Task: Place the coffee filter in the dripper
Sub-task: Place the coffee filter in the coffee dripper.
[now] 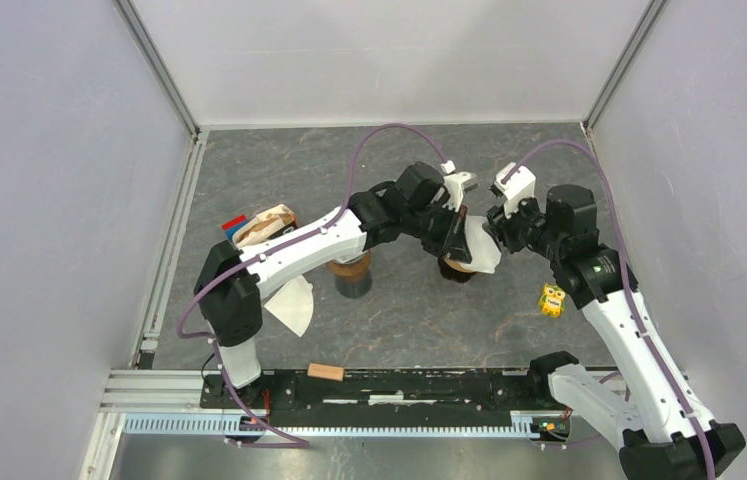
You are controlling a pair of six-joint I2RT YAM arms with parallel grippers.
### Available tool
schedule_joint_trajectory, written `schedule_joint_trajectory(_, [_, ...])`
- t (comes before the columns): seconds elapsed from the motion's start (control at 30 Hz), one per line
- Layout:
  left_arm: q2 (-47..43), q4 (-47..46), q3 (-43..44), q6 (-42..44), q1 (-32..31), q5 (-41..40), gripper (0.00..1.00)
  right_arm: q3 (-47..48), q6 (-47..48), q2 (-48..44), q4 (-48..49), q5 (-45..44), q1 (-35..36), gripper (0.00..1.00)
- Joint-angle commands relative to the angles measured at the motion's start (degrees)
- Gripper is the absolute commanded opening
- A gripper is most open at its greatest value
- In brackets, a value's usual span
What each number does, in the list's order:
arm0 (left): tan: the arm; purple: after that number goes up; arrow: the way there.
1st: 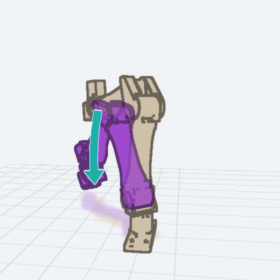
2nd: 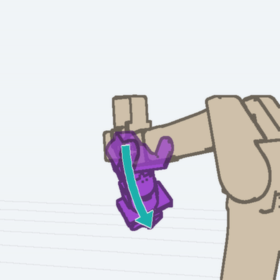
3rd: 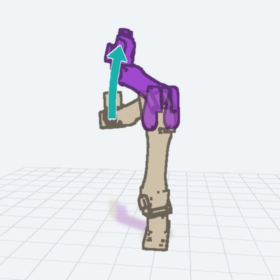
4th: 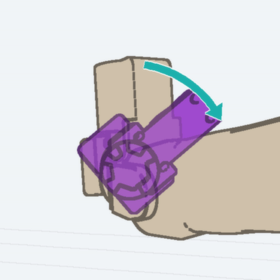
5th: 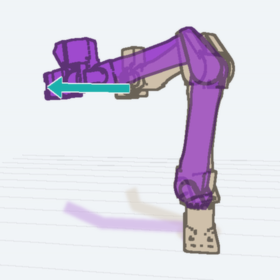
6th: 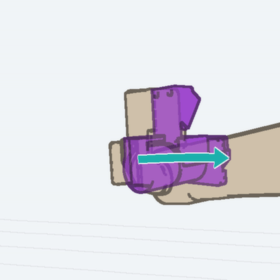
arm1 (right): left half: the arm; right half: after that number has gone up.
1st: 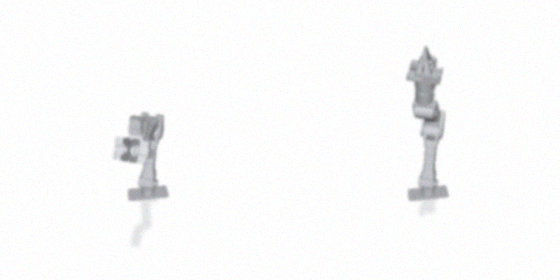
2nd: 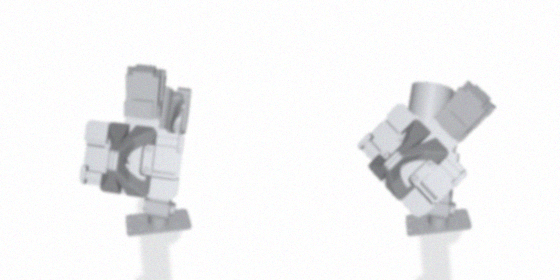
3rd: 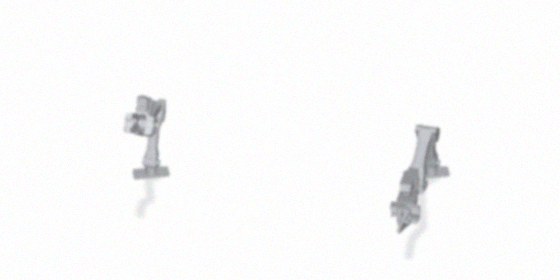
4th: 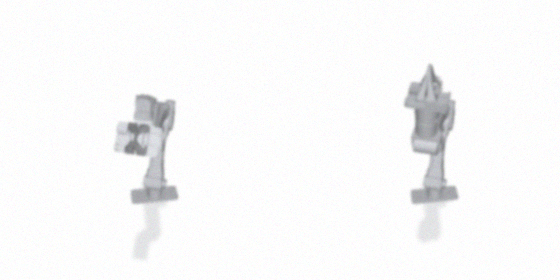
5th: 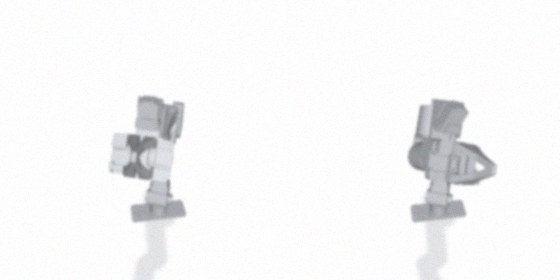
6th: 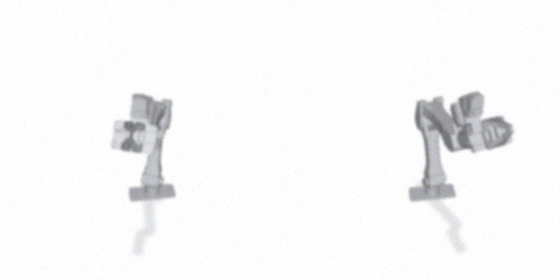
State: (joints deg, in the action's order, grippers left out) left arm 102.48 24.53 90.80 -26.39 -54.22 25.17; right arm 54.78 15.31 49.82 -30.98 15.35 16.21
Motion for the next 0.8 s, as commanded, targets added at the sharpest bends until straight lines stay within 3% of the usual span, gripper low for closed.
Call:
schedule_joint_trajectory(0.0, [1.2,-2.5,1.4,-5.4,1.8,5.3,0.02,1.6,-0.9,1.8,1.1,-1.9,-0.2,0.40])
schedule_joint_trajectory(0.27, [2.8,-3.4,1.2,-8.1,3.9,5.2,0.06,2.0,-1.3,5.4,2.1,-3.3,-0.2,0.26])
schedule_joint_trajectory(0.5, [5.6,-3.5,2.9,-9.9,4.4,6.4,0.11,2.7,-1.2,8.1,1.5,-4.9,-0.3,0.19])
schedule_joint_trajectory(0.77, [5.7,-2.2,4.4,-7.9,4.5,4.4,0.26,2.8,-1.0,10.5,0.7,-4.7,-0.3,0.16])
